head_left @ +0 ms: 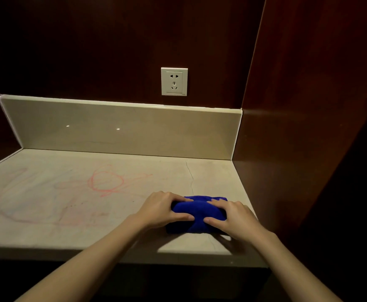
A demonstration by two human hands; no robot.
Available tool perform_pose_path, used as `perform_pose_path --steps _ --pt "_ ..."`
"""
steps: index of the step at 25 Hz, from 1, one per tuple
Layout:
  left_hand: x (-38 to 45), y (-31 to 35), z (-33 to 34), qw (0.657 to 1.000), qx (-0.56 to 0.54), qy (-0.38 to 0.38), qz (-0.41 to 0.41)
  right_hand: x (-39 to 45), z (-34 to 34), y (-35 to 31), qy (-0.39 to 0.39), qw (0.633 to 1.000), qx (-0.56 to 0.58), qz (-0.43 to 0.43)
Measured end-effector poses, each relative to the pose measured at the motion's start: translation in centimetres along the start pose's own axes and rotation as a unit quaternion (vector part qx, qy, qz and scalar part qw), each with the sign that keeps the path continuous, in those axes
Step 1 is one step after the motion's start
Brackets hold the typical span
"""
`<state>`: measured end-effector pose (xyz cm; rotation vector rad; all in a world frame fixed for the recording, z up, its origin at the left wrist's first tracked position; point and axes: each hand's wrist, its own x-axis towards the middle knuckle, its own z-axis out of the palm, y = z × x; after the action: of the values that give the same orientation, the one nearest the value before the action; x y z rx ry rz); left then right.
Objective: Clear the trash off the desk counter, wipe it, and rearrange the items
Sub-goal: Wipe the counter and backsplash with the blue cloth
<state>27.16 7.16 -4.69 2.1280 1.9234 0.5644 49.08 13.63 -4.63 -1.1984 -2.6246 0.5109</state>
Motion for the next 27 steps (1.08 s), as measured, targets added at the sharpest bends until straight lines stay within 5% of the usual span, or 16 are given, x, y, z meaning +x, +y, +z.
perform_pose_path --steps 13,27 --pt "-4.1 0.5 0.3 0.999 -0.005 -0.006 0.041 -4.9 2.5 0.4 0.045 0.995 0.036 -0.087" --pt "5.4 -6.9 -1.7 1.0 -0.005 -0.008 0.025 7.1 1.8 0.0 0.065 0.995 0.065 -0.024"
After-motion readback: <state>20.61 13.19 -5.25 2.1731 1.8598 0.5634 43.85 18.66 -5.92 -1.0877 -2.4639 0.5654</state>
